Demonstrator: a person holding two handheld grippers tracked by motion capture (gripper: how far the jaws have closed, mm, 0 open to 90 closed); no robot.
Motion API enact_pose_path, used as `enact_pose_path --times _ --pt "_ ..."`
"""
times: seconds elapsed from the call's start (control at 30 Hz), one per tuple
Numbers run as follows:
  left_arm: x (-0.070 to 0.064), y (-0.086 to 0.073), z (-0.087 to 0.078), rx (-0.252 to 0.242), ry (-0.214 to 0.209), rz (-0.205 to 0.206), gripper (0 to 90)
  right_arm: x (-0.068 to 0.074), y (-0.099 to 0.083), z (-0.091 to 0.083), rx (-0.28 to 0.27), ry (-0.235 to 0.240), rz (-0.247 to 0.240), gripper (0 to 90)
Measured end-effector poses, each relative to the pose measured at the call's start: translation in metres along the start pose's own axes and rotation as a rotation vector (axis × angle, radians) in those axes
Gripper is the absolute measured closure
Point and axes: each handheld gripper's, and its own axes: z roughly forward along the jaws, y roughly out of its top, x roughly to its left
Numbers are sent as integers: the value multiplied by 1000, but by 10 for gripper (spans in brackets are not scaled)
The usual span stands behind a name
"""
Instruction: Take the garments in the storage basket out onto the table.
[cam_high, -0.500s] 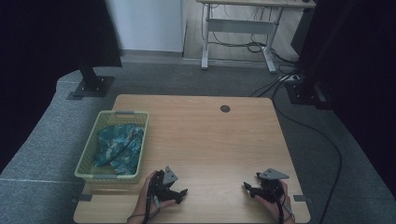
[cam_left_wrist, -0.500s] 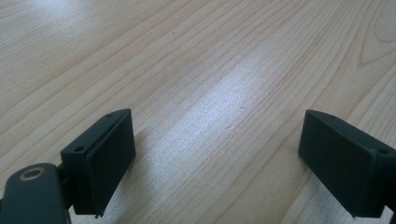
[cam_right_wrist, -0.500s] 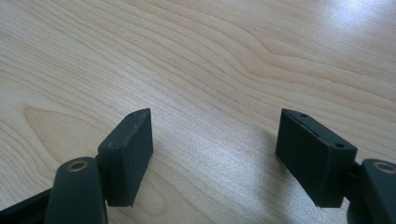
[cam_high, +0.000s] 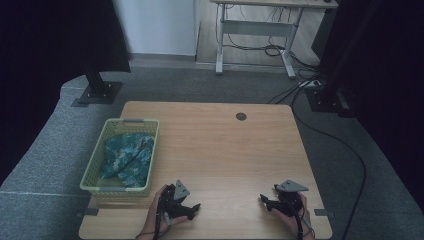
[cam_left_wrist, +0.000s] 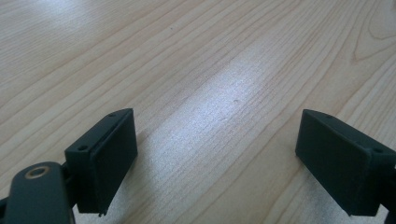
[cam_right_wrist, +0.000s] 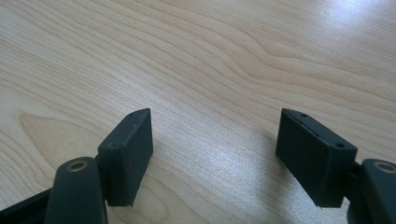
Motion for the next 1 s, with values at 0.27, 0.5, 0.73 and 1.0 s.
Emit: enact_pose_path --times 0.27,0.5,0.73,1.0 --pt "1 1 1 -1 1 -1 125 0 0 0 0 -2 0 266" --pt "1 1 1 -1 0 0 129 0 0 0 1 -3 1 266" --pt "0 2 0 10 2 3 141 0 0 0 0 -3 1 266" --pt "-9 6 -2 22 13 21 144 1 0 0 0 -3 0 266"
